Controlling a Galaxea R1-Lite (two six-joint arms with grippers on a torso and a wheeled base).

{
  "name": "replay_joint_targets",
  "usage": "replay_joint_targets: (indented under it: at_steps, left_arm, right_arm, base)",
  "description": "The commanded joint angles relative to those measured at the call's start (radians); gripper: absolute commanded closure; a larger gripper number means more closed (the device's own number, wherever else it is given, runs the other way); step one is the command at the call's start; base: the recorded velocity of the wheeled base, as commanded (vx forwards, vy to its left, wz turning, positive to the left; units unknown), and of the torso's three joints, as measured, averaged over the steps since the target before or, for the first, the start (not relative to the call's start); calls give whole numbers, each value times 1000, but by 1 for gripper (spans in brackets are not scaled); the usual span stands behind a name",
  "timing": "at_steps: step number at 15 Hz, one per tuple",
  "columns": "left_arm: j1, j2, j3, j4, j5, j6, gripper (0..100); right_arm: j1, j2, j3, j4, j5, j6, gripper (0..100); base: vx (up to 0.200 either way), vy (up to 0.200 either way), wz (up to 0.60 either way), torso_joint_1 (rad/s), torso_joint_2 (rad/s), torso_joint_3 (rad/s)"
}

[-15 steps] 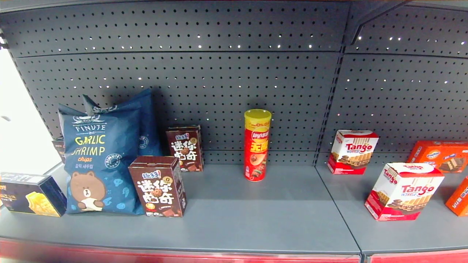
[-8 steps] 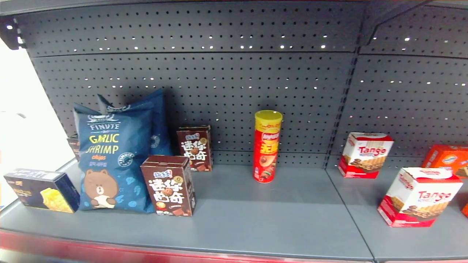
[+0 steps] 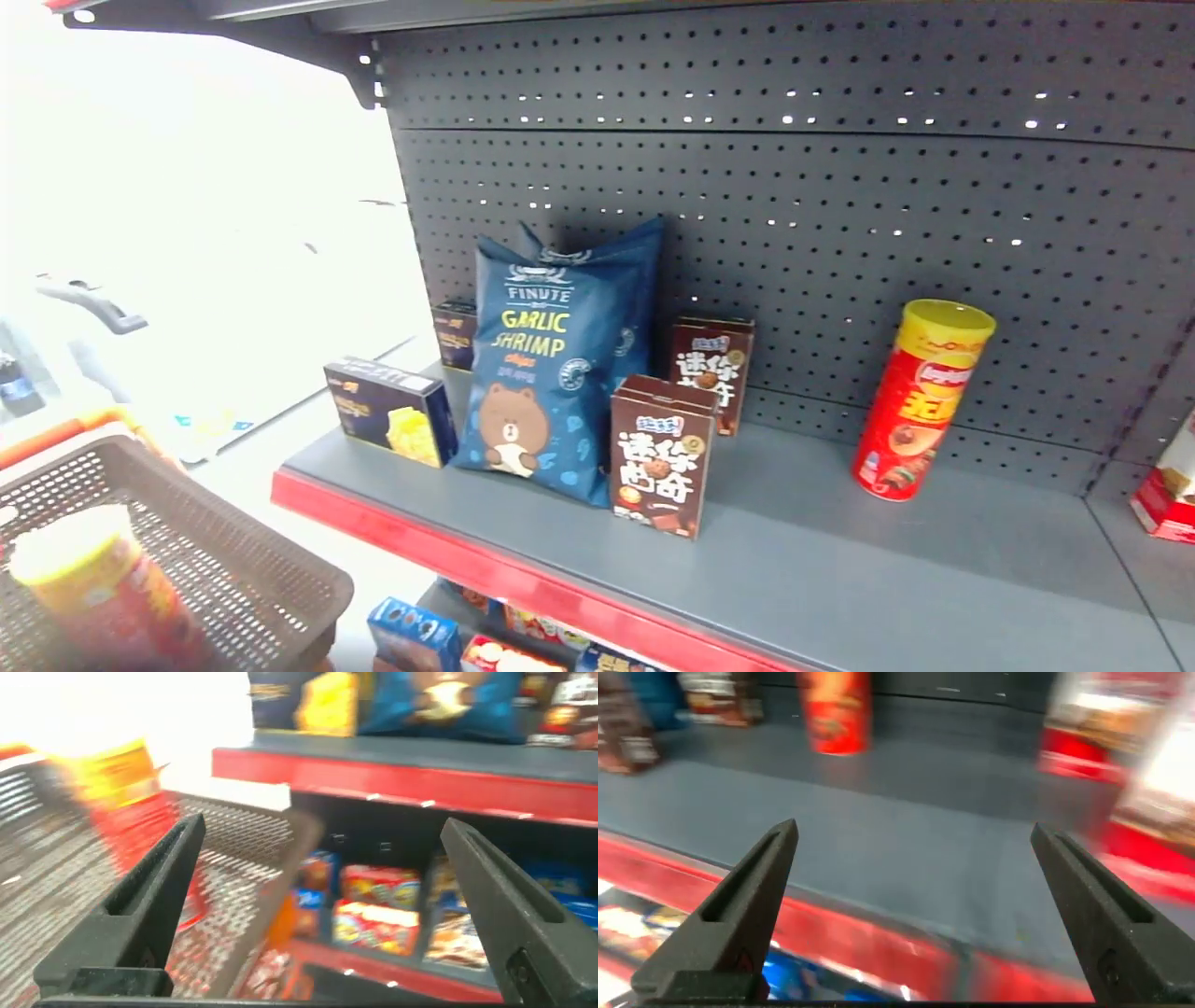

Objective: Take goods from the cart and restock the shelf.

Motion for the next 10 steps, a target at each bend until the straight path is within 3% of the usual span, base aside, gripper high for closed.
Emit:
replay_joint_targets:
  at_steps: [1, 9, 10]
  left_arm:
    - [0, 1, 0, 0, 0, 0, 0]
    - [0, 1, 0, 0, 0, 0, 0]
    - [0, 1, 0, 0, 0, 0, 0]
  right_arm:
    - [0, 0, 0, 0, 0, 0, 0]
    - [0, 0, 0, 0, 0, 0, 0]
    - [0, 0, 0, 0, 0, 0, 0]
  base:
    - [0, 0, 600, 2, -2, 2]
    - [0, 0, 600, 2, 4, 5]
    - [0, 0, 0, 0, 0, 0]
